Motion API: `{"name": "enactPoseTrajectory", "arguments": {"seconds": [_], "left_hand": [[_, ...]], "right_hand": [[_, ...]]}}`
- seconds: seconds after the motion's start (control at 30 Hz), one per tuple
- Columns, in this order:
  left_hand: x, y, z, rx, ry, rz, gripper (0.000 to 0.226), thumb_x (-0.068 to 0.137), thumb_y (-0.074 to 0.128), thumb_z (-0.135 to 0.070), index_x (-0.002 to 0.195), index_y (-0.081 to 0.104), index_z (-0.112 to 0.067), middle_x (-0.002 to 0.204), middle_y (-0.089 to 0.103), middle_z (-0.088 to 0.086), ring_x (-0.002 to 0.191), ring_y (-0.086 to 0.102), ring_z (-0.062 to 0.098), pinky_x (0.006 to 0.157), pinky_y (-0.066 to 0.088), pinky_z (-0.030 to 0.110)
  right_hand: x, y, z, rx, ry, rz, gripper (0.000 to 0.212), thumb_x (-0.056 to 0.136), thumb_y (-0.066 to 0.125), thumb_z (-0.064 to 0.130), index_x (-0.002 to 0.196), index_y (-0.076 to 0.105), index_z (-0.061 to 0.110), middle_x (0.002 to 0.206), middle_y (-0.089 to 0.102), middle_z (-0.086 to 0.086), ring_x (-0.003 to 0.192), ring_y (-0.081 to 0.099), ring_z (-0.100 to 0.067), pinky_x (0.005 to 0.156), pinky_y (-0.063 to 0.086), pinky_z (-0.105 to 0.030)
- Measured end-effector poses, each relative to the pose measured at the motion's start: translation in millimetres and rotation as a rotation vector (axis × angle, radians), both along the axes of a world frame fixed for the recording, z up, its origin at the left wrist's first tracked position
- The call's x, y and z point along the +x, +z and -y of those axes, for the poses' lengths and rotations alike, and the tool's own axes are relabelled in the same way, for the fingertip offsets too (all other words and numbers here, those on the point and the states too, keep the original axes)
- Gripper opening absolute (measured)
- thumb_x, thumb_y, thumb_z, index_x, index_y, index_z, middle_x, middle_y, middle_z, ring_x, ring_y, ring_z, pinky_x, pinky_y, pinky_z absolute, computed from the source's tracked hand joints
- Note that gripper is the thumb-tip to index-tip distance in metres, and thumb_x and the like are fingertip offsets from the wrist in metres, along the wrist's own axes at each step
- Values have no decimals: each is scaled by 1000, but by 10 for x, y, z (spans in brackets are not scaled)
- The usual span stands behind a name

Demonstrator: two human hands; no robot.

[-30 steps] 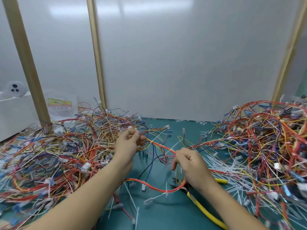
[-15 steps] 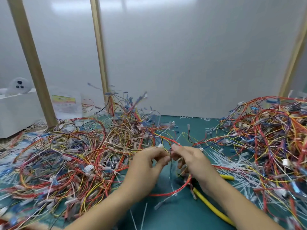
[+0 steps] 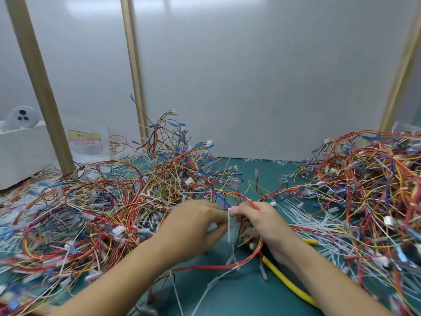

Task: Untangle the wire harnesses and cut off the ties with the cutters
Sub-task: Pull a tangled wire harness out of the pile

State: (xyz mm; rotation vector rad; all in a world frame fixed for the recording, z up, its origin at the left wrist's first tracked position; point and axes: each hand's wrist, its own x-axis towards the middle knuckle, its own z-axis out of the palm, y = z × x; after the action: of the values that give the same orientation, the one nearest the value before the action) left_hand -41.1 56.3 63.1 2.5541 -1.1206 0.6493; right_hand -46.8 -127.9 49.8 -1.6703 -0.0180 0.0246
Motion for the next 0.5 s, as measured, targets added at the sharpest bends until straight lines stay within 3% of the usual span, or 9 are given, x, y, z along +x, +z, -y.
{"name": "enactPoseTrajectory", "arguments": {"seconds": [0.07, 0.13, 0.2, 0.27, 0.4, 0.5], "left_hand": [[104, 109, -96, -181, 57, 90, 22, 95, 56, -35, 87, 73, -24, 80, 67, -11, 77, 59, 11, 71, 51, 35], [294, 195, -203, -333, 190, 129, 16, 94, 61, -27, 105, 72, -21, 98, 68, -7, 93, 60, 12, 84, 51, 35], [507, 275, -277, -232, 334, 99, 36, 95, 60, -29, 130, 60, -22, 127, 61, -2, 119, 53, 15, 102, 42, 34], [684, 340, -317, -28, 362, 47, 42, 97, 57, -35, 138, 54, -25, 140, 55, -4, 132, 45, 17, 114, 29, 35], [834, 467, -343, 87, 340, 26, 22, 98, 57, -39, 115, 70, -32, 100, 74, -8, 97, 63, 15, 106, 33, 36], [859, 521, -321, -31, 292, -28, 19, 98, 59, -35, 91, 72, -23, 77, 68, -11, 76, 63, 14, 75, 50, 32]], "right_hand": [[12, -7, 10, -7, -16, -5, 31, 86, 68, 23, 56, 65, 21, 59, 51, 0, 41, 48, -9, 38, 38, -18], [18, -4, 16, -28, -33, 3, 26, 80, 68, 28, 56, 62, 23, 60, 48, -1, 45, 46, -11, 39, 39, -18], [17, 2, 13, -22, -49, 10, 16, 70, 65, 33, 60, 61, 22, 62, 47, -4, 52, 47, -16, 42, 41, -21], [25, -5, 18, -17, -57, 18, 16, 69, 62, 32, 61, 63, 19, 62, 48, -5, 53, 47, -17, 46, 43, -25], [37, -21, 41, -6, -53, 8, 24, 64, 60, 35, 71, 64, 13, 65, 49, -7, 54, 46, -17, 50, 45, -27], [40, -29, 54, -4, -41, -18, 21, 70, 62, 33, 68, 68, 13, 58, 53, -4, 48, 49, -14, 44, 43, -24]]}}
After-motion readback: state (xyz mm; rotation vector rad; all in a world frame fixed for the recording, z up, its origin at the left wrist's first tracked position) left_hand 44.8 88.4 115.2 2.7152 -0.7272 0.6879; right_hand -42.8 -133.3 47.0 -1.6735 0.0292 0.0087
